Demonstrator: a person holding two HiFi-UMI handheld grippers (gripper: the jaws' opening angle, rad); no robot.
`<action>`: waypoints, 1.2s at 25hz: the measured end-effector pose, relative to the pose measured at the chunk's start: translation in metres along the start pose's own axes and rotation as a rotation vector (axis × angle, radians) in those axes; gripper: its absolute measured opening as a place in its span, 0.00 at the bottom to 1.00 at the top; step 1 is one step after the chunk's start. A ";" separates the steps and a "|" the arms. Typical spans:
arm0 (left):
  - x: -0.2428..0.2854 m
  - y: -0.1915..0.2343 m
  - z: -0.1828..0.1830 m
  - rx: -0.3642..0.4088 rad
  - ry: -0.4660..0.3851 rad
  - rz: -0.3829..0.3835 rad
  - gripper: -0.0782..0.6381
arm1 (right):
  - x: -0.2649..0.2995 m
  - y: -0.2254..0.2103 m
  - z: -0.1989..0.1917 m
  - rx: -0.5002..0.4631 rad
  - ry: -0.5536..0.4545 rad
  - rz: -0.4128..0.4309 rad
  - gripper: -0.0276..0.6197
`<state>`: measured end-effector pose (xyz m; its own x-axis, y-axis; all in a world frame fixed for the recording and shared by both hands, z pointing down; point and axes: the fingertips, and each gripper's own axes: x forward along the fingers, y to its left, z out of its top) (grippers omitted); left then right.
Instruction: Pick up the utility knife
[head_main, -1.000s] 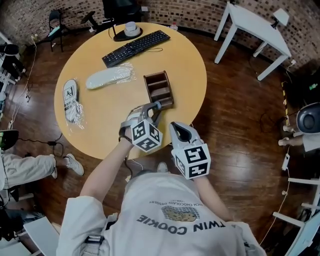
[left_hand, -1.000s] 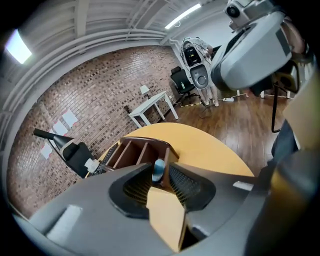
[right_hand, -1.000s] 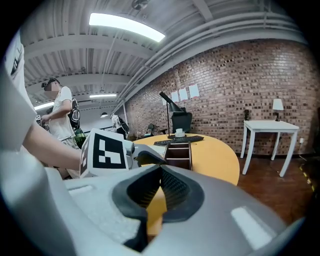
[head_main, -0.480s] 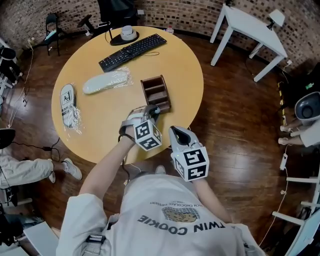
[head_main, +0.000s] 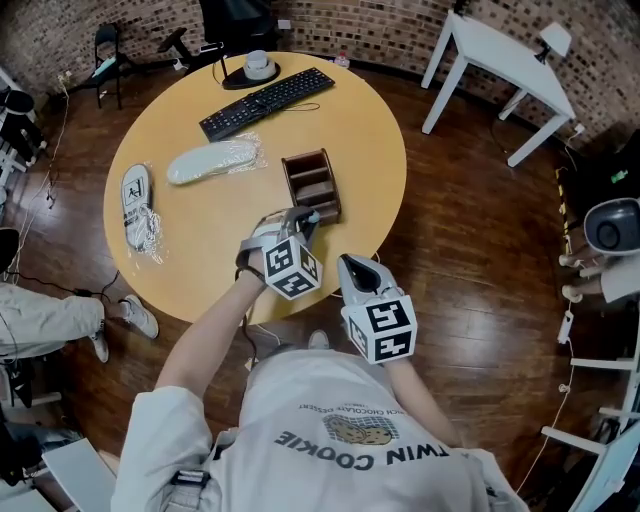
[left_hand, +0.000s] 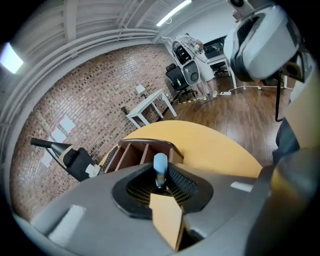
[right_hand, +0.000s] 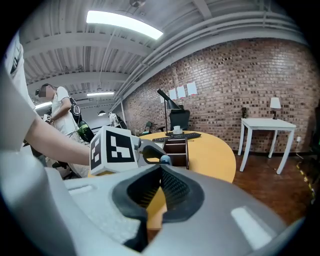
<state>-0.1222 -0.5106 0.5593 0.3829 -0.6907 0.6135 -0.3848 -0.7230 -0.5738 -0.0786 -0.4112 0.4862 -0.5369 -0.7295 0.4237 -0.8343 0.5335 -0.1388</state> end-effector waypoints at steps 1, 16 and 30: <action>-0.004 0.002 0.003 -0.003 -0.013 0.010 0.21 | -0.001 0.000 0.000 -0.001 -0.002 0.001 0.05; -0.067 0.016 0.048 -0.160 -0.122 0.136 0.21 | -0.037 0.002 0.007 -0.036 -0.022 0.031 0.05; -0.151 -0.023 0.082 -0.401 -0.185 0.216 0.21 | -0.092 0.020 0.007 -0.063 -0.072 0.108 0.05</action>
<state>-0.1023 -0.3912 0.4359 0.3876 -0.8418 0.3757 -0.7512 -0.5247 -0.4005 -0.0469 -0.3366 0.4381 -0.6327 -0.6941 0.3433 -0.7629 0.6348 -0.1226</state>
